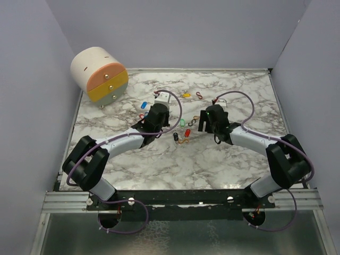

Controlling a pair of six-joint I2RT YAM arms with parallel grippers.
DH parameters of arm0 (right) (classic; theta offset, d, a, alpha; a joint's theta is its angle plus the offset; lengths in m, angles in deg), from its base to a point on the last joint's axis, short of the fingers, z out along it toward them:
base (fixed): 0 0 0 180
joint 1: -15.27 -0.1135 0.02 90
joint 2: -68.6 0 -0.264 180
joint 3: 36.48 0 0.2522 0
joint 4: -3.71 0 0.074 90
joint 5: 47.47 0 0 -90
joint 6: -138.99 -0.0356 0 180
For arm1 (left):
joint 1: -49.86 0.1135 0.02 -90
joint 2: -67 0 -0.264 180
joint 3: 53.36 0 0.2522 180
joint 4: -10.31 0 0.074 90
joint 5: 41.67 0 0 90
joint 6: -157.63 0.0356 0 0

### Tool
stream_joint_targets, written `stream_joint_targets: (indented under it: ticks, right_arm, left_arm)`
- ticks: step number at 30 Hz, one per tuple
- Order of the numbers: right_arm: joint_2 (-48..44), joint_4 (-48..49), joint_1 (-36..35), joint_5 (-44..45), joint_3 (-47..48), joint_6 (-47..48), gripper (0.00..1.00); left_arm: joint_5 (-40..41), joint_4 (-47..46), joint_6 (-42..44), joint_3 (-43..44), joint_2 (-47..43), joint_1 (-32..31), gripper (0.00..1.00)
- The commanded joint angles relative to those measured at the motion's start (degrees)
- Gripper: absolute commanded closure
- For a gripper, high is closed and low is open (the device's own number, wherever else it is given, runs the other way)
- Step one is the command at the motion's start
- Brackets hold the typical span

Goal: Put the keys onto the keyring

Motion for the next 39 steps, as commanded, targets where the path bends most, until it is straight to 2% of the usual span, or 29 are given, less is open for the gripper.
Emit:
stream_joint_targets:
  ticks: [1, 9, 20, 28, 39]
  right_arm:
    - [1.3, -2.79, 4.67, -2.24, 1.2, -0.92, 0.21]
    - [0.44, -3.23, 7.49, -3.01, 0.14, -1.37, 0.21]
    - [2.34, 1.48, 7.93, -8.43, -2.15, -1.52, 0.21]
    - [10.61, 1.75, 8.2, -7.18, 6.89, -2.61, 0.21]
    - [23.15, 2.09, 10.36, -7.68, 17.78, -10.27, 0.23]
  left_arm:
    - [-1.64, -1.41, -0.68, -0.6, -2.16, -0.31, 1.0]
    - [-1.52, -1.27, -0.31, -0.81, -1.68, -0.31, 1.0]
    - [-1.44, -1.46, -0.04, -1.09, -1.81, -0.29, 1.0]
    - [-1.8, -1.34, 0.09, -0.59, -1.15, -0.31, 1.0]
    - [-1.7, -1.33, 0.66, -0.73, -1.3, -0.31, 1.0]
